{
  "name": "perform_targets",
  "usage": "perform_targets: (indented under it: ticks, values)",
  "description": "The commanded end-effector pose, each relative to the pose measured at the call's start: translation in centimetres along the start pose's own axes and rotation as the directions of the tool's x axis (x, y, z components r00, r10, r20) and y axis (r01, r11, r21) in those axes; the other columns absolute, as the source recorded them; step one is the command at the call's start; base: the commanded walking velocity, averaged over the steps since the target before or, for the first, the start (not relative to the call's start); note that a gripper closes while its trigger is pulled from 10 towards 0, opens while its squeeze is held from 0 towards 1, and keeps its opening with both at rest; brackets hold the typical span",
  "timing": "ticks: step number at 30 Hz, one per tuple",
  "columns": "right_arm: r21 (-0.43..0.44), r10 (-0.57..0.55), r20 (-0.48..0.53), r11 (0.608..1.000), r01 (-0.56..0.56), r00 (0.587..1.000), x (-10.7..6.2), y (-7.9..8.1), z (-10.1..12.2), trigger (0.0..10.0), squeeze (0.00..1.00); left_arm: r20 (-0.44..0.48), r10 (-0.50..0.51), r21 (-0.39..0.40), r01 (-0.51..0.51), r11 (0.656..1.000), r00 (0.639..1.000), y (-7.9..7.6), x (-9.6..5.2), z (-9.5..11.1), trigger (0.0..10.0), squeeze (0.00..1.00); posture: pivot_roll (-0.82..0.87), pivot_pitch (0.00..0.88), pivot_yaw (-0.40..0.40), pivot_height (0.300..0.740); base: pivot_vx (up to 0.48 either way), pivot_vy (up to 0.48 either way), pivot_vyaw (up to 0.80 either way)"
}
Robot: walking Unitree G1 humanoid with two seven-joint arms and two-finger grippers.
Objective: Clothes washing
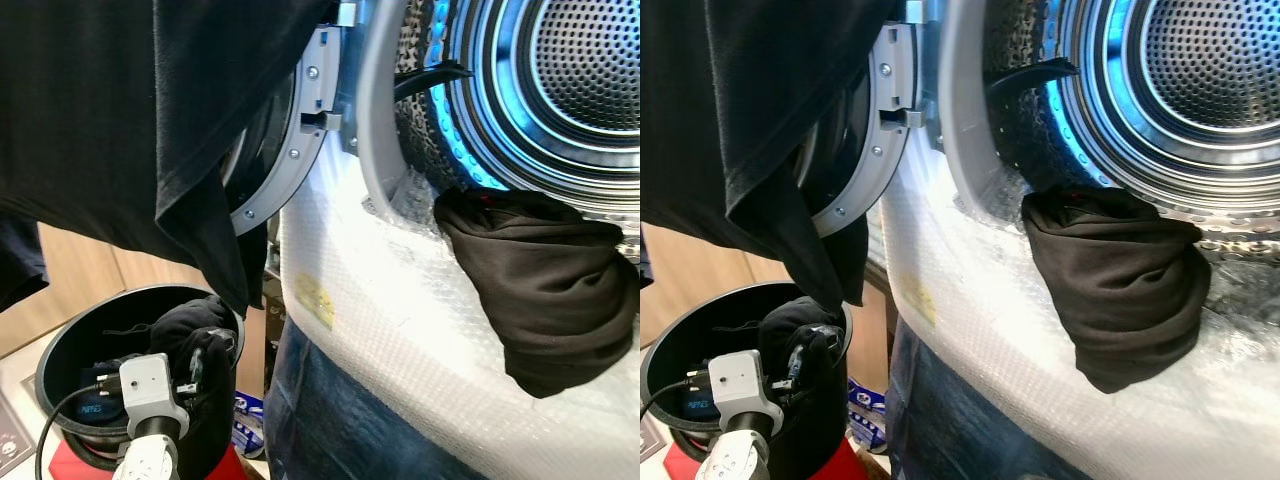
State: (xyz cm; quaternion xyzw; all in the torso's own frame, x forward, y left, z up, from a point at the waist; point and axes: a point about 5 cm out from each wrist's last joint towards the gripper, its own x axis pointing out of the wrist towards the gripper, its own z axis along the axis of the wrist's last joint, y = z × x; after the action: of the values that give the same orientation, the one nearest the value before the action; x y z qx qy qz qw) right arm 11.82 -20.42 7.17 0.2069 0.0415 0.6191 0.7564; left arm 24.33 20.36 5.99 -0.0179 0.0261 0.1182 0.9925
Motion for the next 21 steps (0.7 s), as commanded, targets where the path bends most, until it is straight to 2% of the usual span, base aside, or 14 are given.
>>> perform_targets:
  ticks: [1,3,5,6,8,10,11,14,16,20,21]
  values:
    - [-0.082,-0.026,0.016,0.996,0.028,1.0,-0.5,-0.9,0.7,10.0,0.0,-0.007,-0.017,0.005,0.017,1.0,1.0,-0.3,0.0,-0.4,10.0,0.0,0.05,0.0,-0.054,0.74,0.0,0.0,0.0]
    - [-0.128,-0.054,0.039,0.99,0.059,0.998,-0.6,-1.9,1.0,10.0,0.0,-0.014,-0.018,0.01,0.018,1.0,1.0,-0.2,0.0,-0.7,10.0,0.0,0.05,0.0,-0.052,0.74,0.0,0.0,0.0]
    - [-0.155,-0.054,0.037,0.986,0.059,0.998,-0.6,-1.5,2.1,10.0,0.0,-0.017,-0.018,0.011,0.018,1.0,1.0,-0.1,0.0,-0.8,10.0,0.0,0.05,0.0,-0.052,0.74,0.0,0.0,0.0]
    - [-0.194,-0.061,0.005,0.979,0.061,0.998,-0.5,-0.1,4.4,10.0,0.0,-0.017,-0.02,0.012,0.02,1.0,1.0,-0.2,0.1,-0.9,10.0,0.0,0.05,0.0,-0.051,0.74,0.0,0.0,0.0]
    - [-0.2,-0.087,-0.033,0.977,0.079,0.996,-0.8,0.1,4.6,10.0,0.0,-0.018,-0.02,0.012,0.02,1.0,1.0,-0.2,0.2,-0.9,10.0,0.0,0.04,0.0,-0.053,0.74,0.0,0.0,0.0]
    - [-0.174,-0.103,-0.066,0.981,0.09,0.992,-1.3,-0.2,3.8,10.0,0.0,-0.016,-0.02,0.011,0.02,1.0,1.0,-0.2,0.3,-0.9,10.0,0.0,0.05,0.0,-0.054,0.74,0.0,0.0,0.0]
    - [-0.168,-0.111,-0.119,0.982,0.09,0.987,-1.6,-0.5,2.9,10.0,0.0,-0.016,-0.021,0.01,0.021,1.0,1.0,-0.3,0.3,-1.0,10.0,0.0,0.05,0.0,-0.053,0.74,0.0,0.0,0.0]
    - [-0.159,-0.116,-0.167,0.983,0.09,0.979,-1.8,-0.7,2.0,10.0,0.0,-0.016,-0.024,0.013,0.024,1.0,1.0,-0.3,0.4,-1.0,10.0,0.0,0.05,0.0,-0.051,0.74,0.0,0.0,0.0]
    - [-0.154,-0.163,-0.198,0.979,0.134,0.967,-1.8,-1.4,1.3,10.0,0.0,-0.015,-0.026,0.014,0.027,1.0,1.0,-0.3,0.4,-1.0,10.0,0.0,0.04,0.0,-0.051,0.74,0.0,0.0,0.0]
    - [-0.157,-0.198,-0.402,0.977,0.146,0.894,-1.2,-2.6,-1.4,10.0,0.0,-0.017,-0.03,0.015,0.03,0.999,0.999,-0.4,0.5,-1.1,10.0,0.0,0.05,0.0,-0.051,0.74,0.0,0.0,0.0]
    - [-0.157,-0.202,-0.42,0.976,0.149,0.885,-1.2,-2.8,-1.7,10.0,0.0,-0.017,-0.03,0.015,0.03,0.999,0.999,-0.4,0.5,-1.1,10.0,0.0,0.05,0.0,-0.051,0.74,0.0,0.0,0.0]
